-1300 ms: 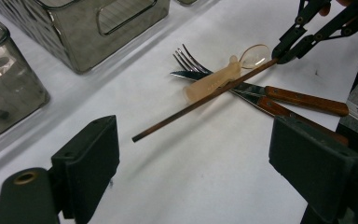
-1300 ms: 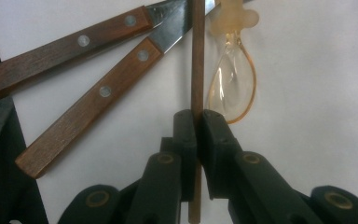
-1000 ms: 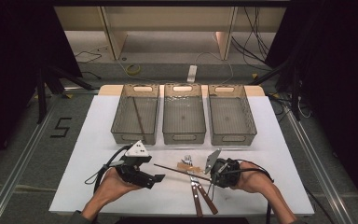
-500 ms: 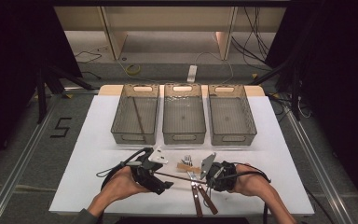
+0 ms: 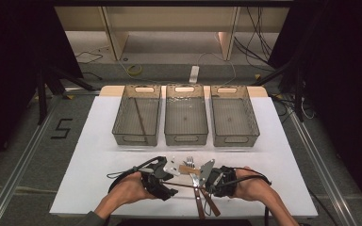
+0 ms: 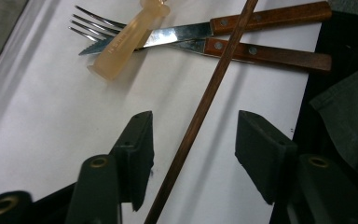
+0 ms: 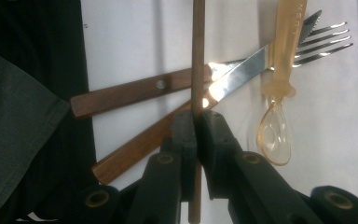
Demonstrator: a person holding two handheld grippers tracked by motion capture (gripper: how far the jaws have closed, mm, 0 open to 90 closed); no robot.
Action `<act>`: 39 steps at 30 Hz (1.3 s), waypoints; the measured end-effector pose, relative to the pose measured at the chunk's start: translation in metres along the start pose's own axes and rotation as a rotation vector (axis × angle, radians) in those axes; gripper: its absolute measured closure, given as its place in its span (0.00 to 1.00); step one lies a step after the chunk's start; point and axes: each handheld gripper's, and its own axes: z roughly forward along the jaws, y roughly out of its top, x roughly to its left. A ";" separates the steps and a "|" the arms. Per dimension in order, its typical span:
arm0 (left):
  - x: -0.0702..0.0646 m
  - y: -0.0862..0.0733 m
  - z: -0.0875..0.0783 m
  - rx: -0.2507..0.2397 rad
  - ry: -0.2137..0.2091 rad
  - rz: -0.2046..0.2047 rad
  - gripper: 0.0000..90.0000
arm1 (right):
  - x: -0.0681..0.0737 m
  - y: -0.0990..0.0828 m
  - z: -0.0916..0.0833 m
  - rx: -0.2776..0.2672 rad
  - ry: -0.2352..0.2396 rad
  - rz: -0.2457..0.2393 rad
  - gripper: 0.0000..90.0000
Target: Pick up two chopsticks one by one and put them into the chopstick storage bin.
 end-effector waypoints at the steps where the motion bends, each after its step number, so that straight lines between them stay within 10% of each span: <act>1: -0.001 0.000 0.001 0.002 0.000 0.003 0.53 | 0.000 0.000 0.000 -0.001 0.001 0.001 0.95; 30: -0.008 0.001 0.007 0.035 -0.121 0.100 0.91 | 0.006 0.001 0.001 -0.007 0.017 -0.058 0.91; 39: 0.000 -0.001 -0.008 0.018 -0.075 0.058 0.95 | 0.002 -0.006 -0.013 -0.105 -0.030 -0.018 0.49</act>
